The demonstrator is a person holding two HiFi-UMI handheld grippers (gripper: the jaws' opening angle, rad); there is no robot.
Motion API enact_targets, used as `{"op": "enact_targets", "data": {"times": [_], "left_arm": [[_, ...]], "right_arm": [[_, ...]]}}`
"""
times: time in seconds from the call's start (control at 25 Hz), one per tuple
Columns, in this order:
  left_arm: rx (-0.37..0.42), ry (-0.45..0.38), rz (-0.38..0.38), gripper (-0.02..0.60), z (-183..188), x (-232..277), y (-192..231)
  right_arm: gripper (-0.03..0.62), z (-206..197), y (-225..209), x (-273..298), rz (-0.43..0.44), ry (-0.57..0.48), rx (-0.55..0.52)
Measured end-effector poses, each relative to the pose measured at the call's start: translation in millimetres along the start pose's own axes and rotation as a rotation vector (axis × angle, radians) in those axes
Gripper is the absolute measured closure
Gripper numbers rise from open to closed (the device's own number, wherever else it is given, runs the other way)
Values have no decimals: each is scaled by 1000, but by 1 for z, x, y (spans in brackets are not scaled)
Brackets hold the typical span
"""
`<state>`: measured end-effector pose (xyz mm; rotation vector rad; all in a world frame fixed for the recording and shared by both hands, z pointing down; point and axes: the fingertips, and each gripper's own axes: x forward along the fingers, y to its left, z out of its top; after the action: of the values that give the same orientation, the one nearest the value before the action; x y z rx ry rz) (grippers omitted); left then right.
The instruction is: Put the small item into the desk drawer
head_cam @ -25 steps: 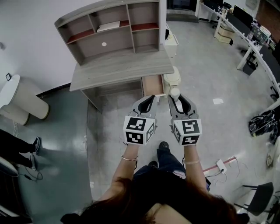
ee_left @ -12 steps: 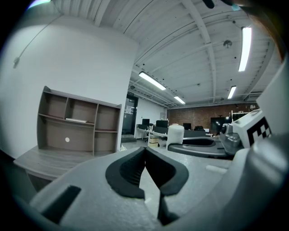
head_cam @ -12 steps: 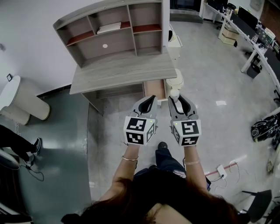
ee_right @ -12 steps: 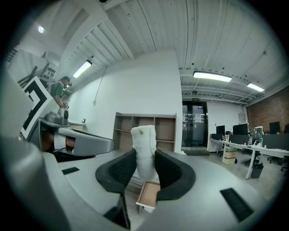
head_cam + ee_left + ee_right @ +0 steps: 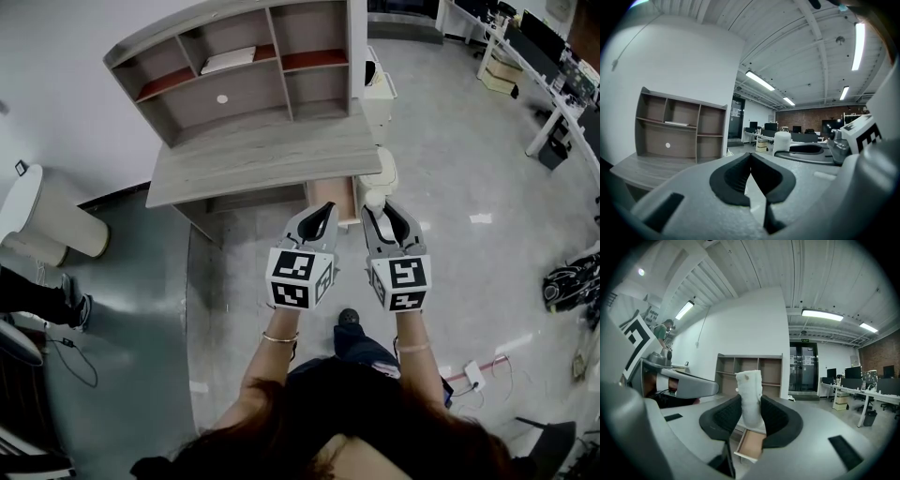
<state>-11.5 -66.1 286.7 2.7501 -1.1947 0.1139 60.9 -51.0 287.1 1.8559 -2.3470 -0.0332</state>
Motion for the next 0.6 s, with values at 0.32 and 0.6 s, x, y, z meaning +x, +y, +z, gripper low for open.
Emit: {"op": "enact_targets", "data": {"times": [0.32, 0.6], "left_arm": [[15, 12, 28, 566, -1, 45, 9], [1, 9, 77, 566, -3, 78, 27]], "right_arm": [[473, -5, -25, 34, 42, 19, -26], [473, -13, -41, 70, 82, 18, -32]]}}
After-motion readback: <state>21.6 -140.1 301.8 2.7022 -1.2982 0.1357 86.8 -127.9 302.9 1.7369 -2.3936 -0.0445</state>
